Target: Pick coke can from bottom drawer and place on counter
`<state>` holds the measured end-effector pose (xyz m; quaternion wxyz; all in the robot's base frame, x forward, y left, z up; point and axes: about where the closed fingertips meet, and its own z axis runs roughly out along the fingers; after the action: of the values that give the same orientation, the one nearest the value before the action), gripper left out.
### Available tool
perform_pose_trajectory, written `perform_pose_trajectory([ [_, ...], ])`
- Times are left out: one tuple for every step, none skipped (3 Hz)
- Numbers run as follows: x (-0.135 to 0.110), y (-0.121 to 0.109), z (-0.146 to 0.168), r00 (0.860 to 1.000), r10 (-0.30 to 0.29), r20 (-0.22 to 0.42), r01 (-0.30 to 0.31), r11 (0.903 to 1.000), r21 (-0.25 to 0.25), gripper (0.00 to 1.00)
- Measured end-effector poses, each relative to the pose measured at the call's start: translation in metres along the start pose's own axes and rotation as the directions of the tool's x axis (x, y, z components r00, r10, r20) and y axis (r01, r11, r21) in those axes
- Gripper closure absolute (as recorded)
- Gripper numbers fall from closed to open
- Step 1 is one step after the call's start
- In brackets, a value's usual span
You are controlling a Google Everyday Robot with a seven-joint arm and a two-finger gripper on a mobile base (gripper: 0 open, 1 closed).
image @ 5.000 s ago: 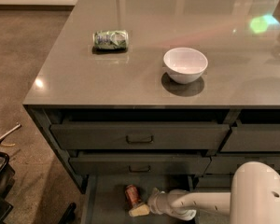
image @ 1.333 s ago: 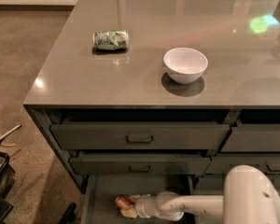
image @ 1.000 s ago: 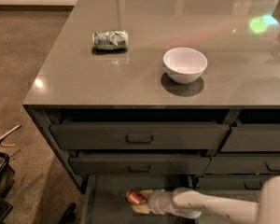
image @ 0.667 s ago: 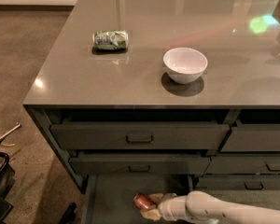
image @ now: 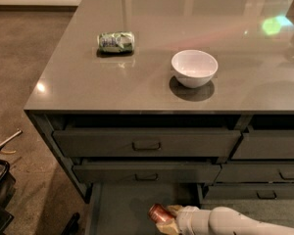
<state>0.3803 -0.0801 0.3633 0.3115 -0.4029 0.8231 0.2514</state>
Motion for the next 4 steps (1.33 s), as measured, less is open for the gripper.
perform_pose_trajectory([
  [-0.020,-0.002,-0.026,0.997,-0.071,-0.034,0.070,0.9971,-0.029,1.00],
  [-0.059,0.018,-0.077,0.977,-0.202,-0.073,0.196,0.9773,-0.081,1.00],
  [-0.102,0.027,-0.130,0.937,-0.334,-0.103,0.326,0.9416,-0.084,1.00],
  [-0.150,0.036,-0.198,0.889,-0.445,-0.108,0.449,0.8936,0.012,1.00],
])
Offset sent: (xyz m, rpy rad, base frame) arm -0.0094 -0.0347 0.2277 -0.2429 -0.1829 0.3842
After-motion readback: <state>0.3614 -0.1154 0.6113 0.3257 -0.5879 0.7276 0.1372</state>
